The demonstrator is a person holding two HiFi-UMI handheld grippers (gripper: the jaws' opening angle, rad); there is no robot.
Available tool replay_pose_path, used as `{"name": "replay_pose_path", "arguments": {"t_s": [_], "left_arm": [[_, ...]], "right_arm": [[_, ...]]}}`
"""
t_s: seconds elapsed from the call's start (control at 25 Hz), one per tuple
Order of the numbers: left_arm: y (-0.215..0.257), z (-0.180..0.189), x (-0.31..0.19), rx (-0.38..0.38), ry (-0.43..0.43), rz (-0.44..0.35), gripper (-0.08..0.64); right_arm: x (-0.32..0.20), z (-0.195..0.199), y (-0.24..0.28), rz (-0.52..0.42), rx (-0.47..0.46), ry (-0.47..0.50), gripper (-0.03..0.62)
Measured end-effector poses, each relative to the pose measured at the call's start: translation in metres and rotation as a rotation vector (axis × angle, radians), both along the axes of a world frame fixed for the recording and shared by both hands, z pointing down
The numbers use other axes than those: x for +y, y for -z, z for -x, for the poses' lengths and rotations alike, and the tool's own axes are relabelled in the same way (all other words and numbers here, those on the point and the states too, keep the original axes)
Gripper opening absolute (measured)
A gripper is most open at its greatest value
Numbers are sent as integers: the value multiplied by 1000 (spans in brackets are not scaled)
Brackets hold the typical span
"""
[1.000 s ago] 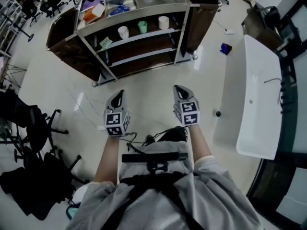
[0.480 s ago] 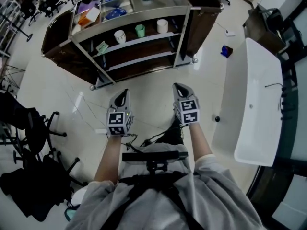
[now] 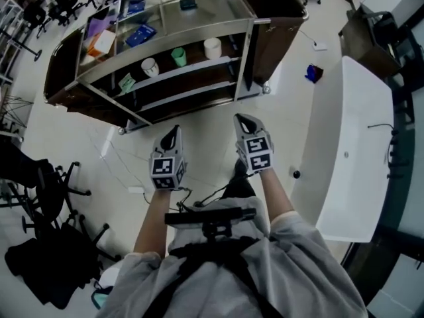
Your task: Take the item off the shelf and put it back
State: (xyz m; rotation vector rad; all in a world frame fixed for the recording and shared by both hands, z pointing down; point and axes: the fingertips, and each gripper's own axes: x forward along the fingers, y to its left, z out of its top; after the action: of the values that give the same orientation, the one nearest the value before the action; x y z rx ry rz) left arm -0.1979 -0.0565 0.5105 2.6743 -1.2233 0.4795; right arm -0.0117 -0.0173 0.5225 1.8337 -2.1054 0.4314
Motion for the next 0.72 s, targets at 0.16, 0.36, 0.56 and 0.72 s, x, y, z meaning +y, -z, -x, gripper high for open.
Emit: {"name": "replay_pose_path", "arguments": {"t_s": [0.16, 0.36, 0.56, 0.72], "left_arm": [[3, -38, -25, -13, 30, 19, 6], [4, -77, -55, -4, 98, 34, 6], [-9, -111, -81, -17, 134, 68, 6], [-20, -132, -100, -14, 130, 87, 6]], "right_arm": [[-26, -30, 2, 30, -3, 51, 9], [-60, -51, 5, 40, -30, 144, 9], [-87, -70, -7, 60, -55, 155, 9], [-92, -78, -13, 77, -81, 144, 9]]}}
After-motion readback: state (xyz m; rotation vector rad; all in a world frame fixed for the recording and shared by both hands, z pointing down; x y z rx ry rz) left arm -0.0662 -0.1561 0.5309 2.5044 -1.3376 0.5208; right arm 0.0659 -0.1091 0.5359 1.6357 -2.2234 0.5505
